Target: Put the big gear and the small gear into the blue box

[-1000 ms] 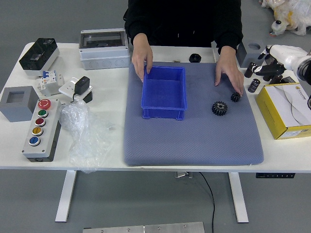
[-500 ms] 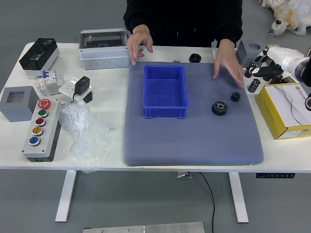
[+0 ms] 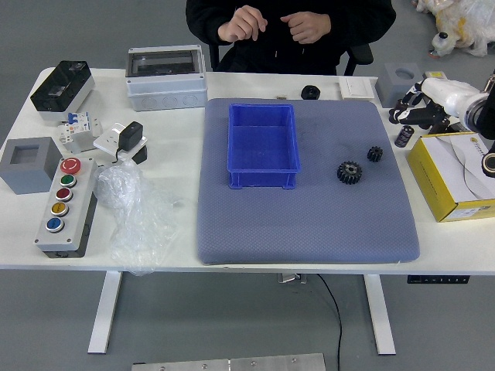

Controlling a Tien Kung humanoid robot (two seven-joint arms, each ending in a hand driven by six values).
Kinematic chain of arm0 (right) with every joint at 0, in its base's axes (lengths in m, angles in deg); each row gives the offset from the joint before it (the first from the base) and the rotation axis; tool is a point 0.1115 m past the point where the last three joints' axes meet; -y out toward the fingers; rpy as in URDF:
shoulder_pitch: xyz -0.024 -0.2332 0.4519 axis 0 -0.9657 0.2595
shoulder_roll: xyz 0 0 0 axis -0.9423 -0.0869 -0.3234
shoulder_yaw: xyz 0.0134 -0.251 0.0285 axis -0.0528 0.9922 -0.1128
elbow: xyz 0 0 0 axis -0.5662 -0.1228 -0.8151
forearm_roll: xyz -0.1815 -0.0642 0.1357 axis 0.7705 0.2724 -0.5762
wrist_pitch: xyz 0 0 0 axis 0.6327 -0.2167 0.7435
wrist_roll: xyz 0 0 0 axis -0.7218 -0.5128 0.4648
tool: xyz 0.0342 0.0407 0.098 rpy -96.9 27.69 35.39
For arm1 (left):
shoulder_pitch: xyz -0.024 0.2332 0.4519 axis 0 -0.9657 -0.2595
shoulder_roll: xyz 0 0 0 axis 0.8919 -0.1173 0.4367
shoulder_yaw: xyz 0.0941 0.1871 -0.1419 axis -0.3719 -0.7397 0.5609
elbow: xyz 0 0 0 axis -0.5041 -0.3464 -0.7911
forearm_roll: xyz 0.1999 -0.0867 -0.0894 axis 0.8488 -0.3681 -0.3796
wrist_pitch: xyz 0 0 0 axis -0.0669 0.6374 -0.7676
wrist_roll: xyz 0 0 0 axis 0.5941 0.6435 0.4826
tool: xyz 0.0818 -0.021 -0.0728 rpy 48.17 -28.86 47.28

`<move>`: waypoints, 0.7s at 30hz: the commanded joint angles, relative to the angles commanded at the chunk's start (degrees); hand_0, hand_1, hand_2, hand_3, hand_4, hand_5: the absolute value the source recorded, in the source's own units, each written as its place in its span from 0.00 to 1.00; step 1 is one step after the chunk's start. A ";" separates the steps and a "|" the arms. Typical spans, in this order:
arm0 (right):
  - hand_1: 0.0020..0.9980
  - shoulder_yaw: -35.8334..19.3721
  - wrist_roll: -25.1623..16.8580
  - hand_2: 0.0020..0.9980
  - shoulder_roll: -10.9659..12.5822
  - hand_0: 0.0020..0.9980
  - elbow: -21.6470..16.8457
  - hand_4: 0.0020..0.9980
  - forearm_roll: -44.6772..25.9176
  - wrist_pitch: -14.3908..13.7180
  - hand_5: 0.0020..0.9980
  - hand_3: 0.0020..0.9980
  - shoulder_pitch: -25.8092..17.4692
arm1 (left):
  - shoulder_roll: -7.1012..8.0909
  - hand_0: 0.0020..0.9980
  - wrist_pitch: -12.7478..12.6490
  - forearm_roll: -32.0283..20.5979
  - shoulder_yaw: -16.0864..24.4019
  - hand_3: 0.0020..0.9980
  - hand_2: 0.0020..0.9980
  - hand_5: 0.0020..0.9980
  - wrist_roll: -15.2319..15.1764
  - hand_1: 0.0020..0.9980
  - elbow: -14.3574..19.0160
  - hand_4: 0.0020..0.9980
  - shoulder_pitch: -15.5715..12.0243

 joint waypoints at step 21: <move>0.77 -1.37 -0.28 0.85 0.22 0.79 1.00 0.67 2.46 -0.33 0.67 0.81 1.91 | -0.06 0.90 0.01 0.17 0.27 0.87 0.89 0.35 -0.04 0.89 0.00 0.67 -0.11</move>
